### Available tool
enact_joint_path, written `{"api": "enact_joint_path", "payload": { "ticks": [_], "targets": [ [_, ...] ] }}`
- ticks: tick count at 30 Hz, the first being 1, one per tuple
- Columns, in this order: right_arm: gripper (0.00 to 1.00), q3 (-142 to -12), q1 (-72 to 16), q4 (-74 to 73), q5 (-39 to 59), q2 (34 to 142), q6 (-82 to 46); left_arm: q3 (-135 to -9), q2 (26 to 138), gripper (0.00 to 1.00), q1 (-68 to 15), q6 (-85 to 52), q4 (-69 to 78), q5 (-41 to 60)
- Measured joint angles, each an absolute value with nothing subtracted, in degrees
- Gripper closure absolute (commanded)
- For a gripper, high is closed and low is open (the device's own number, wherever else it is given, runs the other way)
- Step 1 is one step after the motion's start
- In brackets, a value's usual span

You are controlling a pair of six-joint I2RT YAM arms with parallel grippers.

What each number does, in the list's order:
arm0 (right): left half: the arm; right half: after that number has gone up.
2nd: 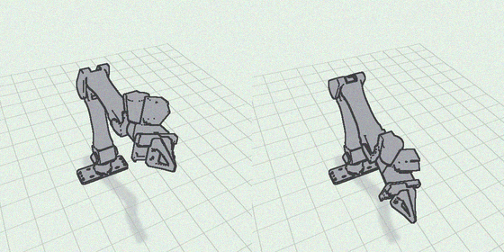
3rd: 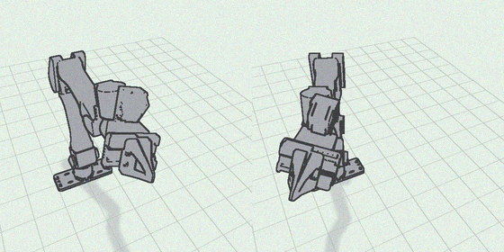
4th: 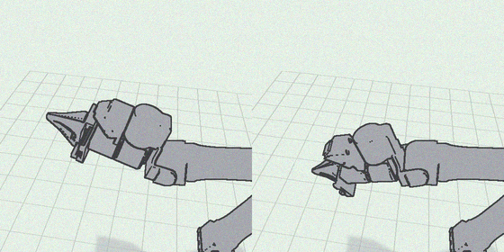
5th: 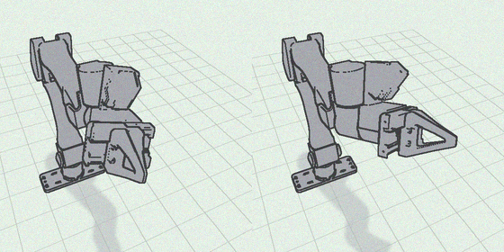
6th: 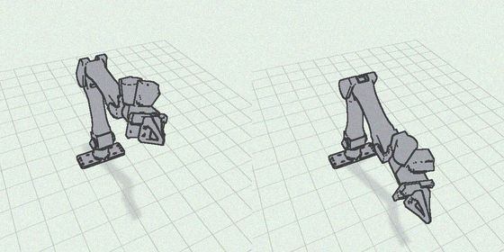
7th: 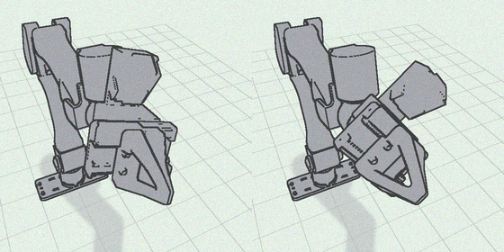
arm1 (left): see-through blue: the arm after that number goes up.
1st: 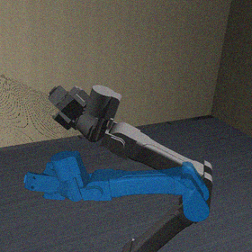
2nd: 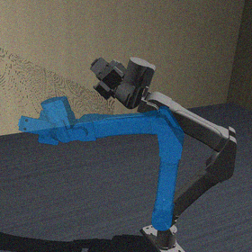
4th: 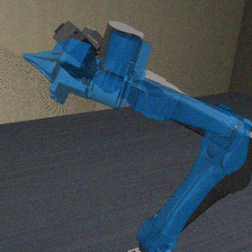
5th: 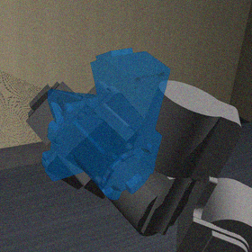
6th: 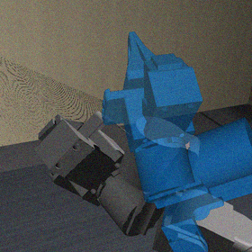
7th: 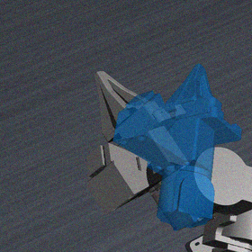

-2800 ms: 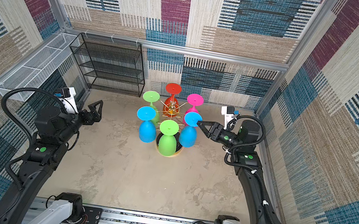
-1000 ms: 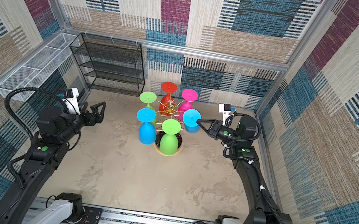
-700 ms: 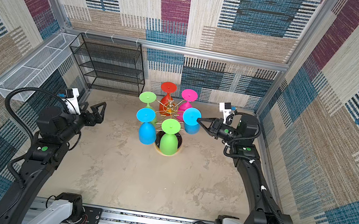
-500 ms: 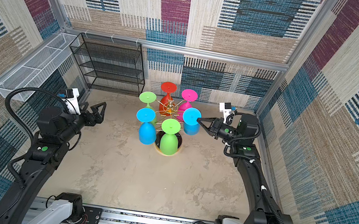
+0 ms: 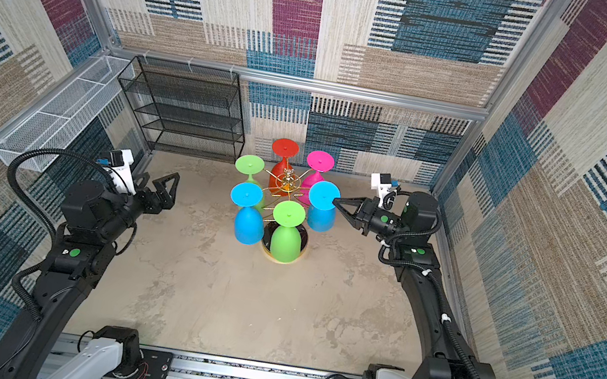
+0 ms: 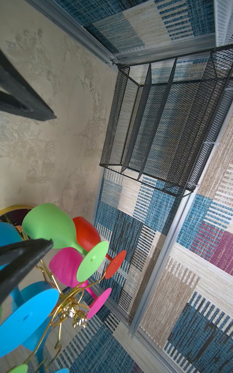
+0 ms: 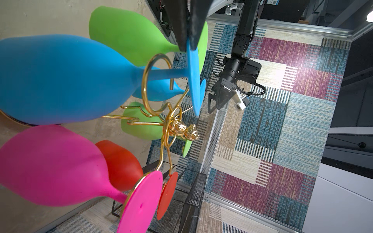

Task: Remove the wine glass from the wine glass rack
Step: 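Close the right gripper on the blue glass's base rim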

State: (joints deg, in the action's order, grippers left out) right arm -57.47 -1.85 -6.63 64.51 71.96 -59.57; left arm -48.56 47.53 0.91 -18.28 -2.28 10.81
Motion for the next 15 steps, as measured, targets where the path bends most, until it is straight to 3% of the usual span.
{"api": "enact_joint_path", "payload": {
  "ticks": [15],
  "targets": [
    [1.00, -59.8, -1.9, -7.7, 64.5, 73.9, -60.1, -48.5, 47.5, 0.07, 1.0, -18.3, -2.3, 10.8]
  ]
}}
